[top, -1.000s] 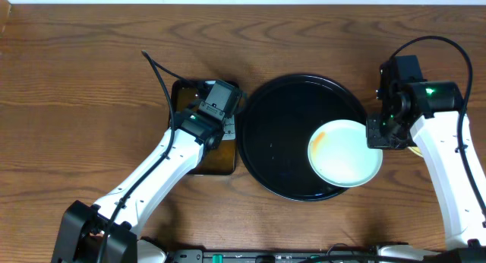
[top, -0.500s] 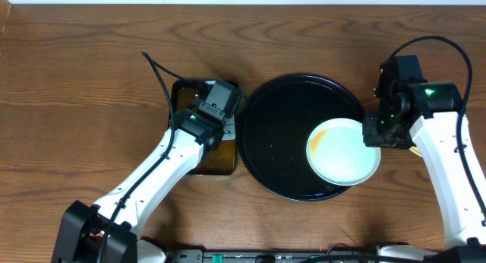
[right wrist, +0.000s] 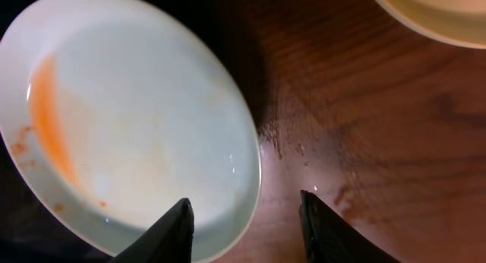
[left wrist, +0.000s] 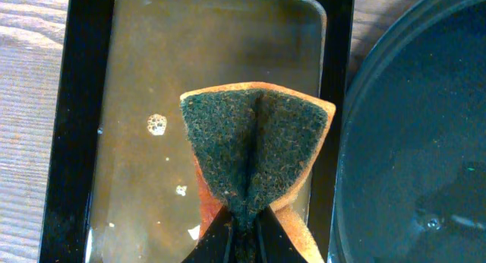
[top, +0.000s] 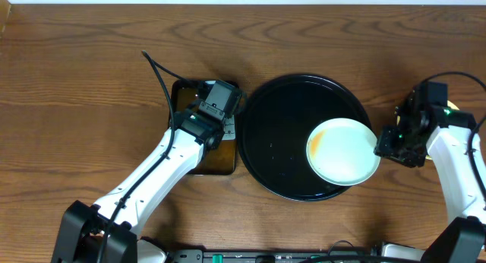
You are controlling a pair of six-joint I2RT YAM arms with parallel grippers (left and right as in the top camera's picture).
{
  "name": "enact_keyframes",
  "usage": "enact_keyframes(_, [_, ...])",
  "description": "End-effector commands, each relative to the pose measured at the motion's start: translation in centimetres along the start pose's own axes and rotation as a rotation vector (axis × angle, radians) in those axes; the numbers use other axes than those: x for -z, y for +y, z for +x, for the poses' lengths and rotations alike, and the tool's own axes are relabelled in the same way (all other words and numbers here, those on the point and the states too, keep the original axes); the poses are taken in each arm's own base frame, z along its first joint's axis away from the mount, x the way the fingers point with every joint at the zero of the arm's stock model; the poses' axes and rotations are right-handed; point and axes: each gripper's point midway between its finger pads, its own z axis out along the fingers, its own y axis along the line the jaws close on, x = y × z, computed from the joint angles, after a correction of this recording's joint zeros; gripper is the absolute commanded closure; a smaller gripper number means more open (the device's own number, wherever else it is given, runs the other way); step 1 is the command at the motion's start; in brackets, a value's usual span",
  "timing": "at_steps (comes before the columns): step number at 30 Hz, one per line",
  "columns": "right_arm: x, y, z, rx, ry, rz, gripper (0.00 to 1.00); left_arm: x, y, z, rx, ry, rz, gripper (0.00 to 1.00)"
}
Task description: Clean dirty plates on tray and stack at the side
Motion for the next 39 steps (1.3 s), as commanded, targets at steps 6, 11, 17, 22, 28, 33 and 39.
enact_keyframes(6, [-2.8,0.2,1.5,0.000,0.035,-0.074,0.56,-0.1,0.5,0.0,-0.003,-0.005,-0.023,0.92])
enact_keyframes(11, [-4.2,-0.1,2.0,-0.042,0.029,-0.074,0.58,-0.1,0.5,0.0,-0.003,-0.005,-0.023,0.92])
enact_keyframes(17, [-5.7,0.3,2.3,-0.070,0.010,-0.109,0.62,-0.1,0.5,0.0,-0.003,-0.005,-0.023,0.92])
enact_keyframes(22, [-6.2,1.2,2.4,-0.065,0.000,-0.169,0.91,-0.1,0.5,0.0,-0.003,-0.005,-0.023,0.92])
enact_keyframes(28, [-6.0,1.2,2.2,-0.064,-0.004,-0.168,0.99,-0.1,0.6,0.0,-0.004,-0.002,-0.024,0.92])
enact_keyframes(33, [-4.4,1.5,1.0,-0.057,-0.043,-0.173,0.99,-0.1,0.6,0.1,-0.004,-0.001,-0.025,0.92])
enact_keyframes(39, [0.2,2.5,-1.9,0.002,-0.174,-0.196,0.99,-0.1,0.6,0.1,-0.004,-0.001,-0.025,0.92])
